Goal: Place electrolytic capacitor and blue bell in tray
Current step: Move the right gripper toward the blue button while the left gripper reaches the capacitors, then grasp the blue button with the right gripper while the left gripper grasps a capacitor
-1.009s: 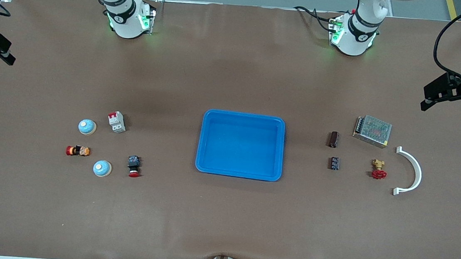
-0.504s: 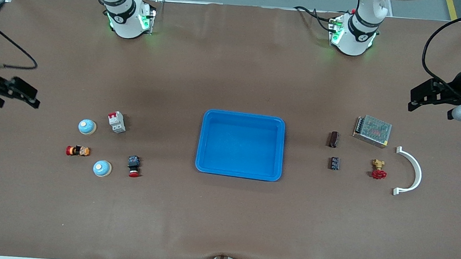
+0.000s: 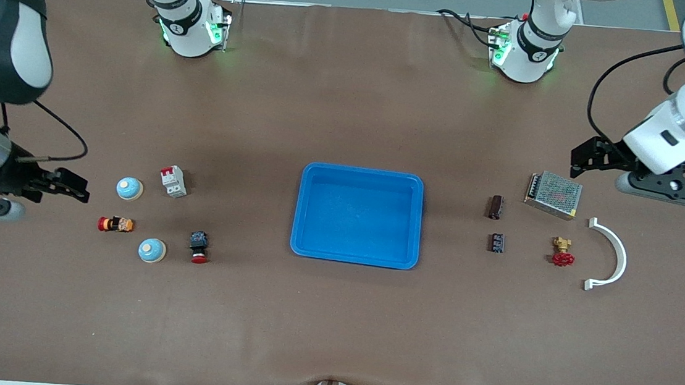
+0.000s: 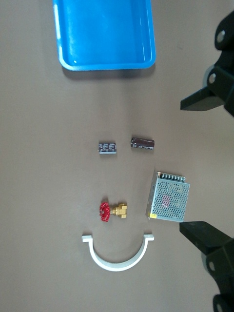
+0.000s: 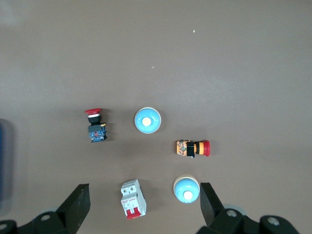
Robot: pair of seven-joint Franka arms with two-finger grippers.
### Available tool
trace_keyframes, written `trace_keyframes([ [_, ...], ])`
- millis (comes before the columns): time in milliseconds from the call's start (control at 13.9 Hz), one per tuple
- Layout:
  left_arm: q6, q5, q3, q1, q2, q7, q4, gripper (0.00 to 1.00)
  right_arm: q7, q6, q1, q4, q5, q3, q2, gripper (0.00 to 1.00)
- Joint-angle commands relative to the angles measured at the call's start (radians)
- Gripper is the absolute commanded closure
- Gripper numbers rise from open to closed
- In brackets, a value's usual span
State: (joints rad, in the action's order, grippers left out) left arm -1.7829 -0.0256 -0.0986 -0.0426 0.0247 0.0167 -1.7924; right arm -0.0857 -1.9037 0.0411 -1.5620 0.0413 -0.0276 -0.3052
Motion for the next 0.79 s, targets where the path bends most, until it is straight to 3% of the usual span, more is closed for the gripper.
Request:
trace_keyframes([
  [0,-0.071,-0.03,-0.012,0.013,0.075,-0.014,-0.155,0.0,-0.009,-0.043,-0.009,0.014,0.005,0.003,-0.066,0.0],
  [288,-0.263,-0.031,-0.041,0.009,0.132,-0.014,-0.378,0.0,-0.009,-0.087,-0.036,0.011,-0.004,0.003,-0.135,0.0],
  [721,-0.463,-0.03,-0.108,0.006,0.113,-0.011,-0.545,0.0,-0.011,-0.167,-0.053,-0.004,-0.014,0.005,-0.227,0.0],
])
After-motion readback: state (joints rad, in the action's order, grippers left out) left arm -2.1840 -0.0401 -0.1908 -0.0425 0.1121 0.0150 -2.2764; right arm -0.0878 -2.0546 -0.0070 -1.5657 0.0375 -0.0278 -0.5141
